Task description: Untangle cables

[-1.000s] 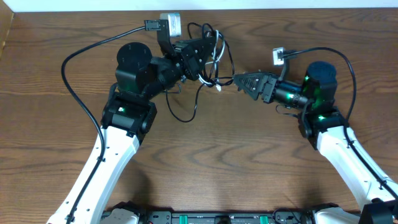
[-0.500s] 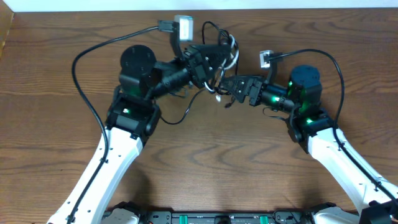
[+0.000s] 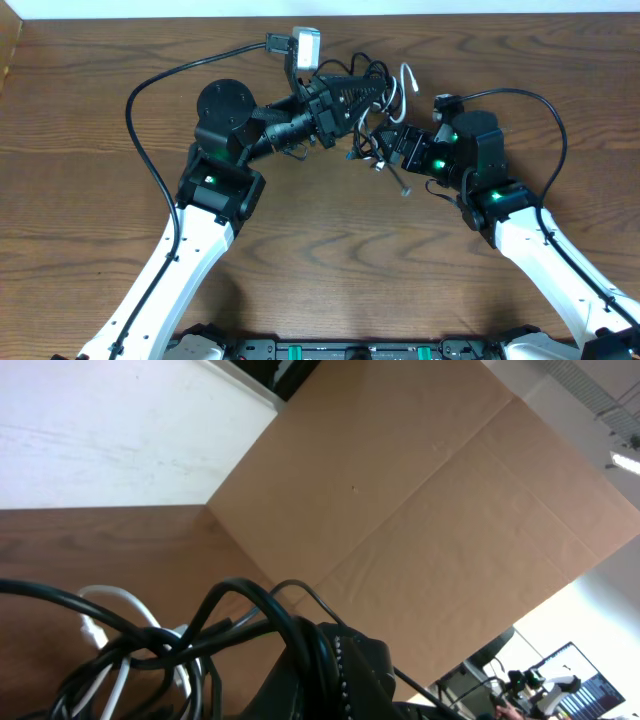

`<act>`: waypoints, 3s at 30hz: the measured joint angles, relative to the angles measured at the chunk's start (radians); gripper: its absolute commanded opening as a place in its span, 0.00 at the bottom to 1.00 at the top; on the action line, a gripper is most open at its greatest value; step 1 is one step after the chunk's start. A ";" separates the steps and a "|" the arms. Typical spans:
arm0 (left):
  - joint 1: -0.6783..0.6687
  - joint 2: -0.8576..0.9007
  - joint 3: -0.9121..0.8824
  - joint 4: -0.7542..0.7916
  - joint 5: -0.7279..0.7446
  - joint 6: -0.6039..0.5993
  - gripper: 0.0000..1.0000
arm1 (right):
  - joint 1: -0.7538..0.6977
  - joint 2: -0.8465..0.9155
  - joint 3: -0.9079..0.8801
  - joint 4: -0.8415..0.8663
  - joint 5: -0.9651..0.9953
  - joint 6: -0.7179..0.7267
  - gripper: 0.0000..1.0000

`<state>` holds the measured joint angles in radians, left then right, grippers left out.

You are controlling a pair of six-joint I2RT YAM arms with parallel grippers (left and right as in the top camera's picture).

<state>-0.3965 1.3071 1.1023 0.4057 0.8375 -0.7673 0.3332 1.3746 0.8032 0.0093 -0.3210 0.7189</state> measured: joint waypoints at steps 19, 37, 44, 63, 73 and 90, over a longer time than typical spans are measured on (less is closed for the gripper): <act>0.189 0.013 -0.016 0.010 0.109 -0.098 0.08 | -0.148 -0.013 0.018 -0.167 0.097 -0.055 0.85; 0.326 0.014 -0.016 0.014 0.318 -0.066 0.08 | -0.265 -0.016 0.021 -0.189 -0.010 -0.078 0.91; 0.343 0.013 -0.016 0.027 0.421 0.013 0.08 | -0.280 -0.012 0.018 -0.154 -0.083 -0.132 0.94; 0.352 0.006 -0.013 -0.169 0.245 0.051 0.07 | -0.297 -0.007 0.012 -0.098 -0.476 -0.473 0.99; 0.347 0.006 -0.013 -0.228 0.207 0.138 0.08 | -0.284 -0.007 0.006 0.087 -0.600 -0.357 0.91; 0.153 0.006 -0.013 -0.230 0.211 0.286 0.08 | -0.113 -0.006 0.005 0.272 -0.598 -0.101 0.81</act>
<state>-0.2440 1.3136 1.0889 0.1757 1.0481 -0.4808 0.2203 1.3682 0.8085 0.2813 -0.9192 0.6182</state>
